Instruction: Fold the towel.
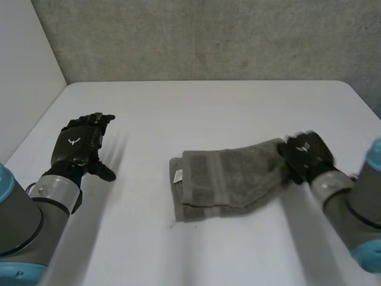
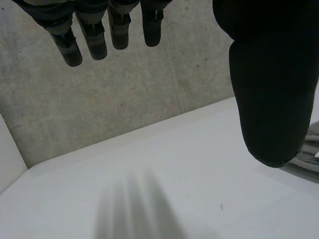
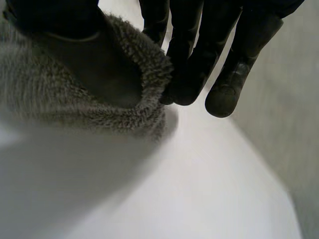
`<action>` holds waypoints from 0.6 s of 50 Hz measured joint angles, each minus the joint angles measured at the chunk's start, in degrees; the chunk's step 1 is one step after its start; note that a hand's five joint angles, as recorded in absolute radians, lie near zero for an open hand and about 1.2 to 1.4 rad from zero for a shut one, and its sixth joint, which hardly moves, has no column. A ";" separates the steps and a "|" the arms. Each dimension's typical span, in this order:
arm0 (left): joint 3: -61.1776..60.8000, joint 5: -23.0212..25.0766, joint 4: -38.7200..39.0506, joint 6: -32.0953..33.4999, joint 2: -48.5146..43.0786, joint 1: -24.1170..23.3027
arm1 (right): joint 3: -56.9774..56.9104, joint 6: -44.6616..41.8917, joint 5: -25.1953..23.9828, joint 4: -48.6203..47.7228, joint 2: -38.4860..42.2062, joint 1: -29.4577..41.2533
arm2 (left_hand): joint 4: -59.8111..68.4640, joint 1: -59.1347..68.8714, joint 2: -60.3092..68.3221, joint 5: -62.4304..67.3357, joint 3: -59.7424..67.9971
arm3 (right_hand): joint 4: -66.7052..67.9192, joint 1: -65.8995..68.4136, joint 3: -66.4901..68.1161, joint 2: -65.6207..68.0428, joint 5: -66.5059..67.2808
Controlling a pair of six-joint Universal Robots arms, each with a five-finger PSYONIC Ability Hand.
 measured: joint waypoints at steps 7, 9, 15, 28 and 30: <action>0.19 -0.03 -0.36 -0.11 0.63 -0.09 | -12.43 -2.59 0.14 1.17 5.26 19.28 | 0.00 0.00 0.00 0.00 0.00 | 0.00 0.27 0.00 0.00 0.09; 0.39 -0.01 -0.52 -0.16 0.97 -0.27 | -15.20 -4.47 -0.11 2.18 7.67 23.50 | 0.00 0.00 0.00 0.00 0.00 | 0.00 0.50 0.00 0.00 0.09; 2.37 0.09 -2.50 -0.55 2.96 -1.42 | -22.03 -11.08 0.00 7.65 15.61 32.31 | 0.00 0.00 0.00 0.00 0.00 | -12.98 -12.87 -12.75 -13.74 -13.09; 17.79 -2.39 -16.92 -4.28 0.25 -9.94 | -21.32 11.75 7.02 14.87 5.69 26.45 | 0.00 0.00 0.00 0.00 0.00 | -62.21 -60.12 -62.55 -59.75 -62.28; 20.82 -3.48 -19.05 -5.37 -1.40 -11.68 | -19.91 16.19 6.41 14.95 3.22 24.16 | 0.00 0.00 0.00 0.00 0.00 | -62.21 -60.13 -62.55 -59.75 -62.28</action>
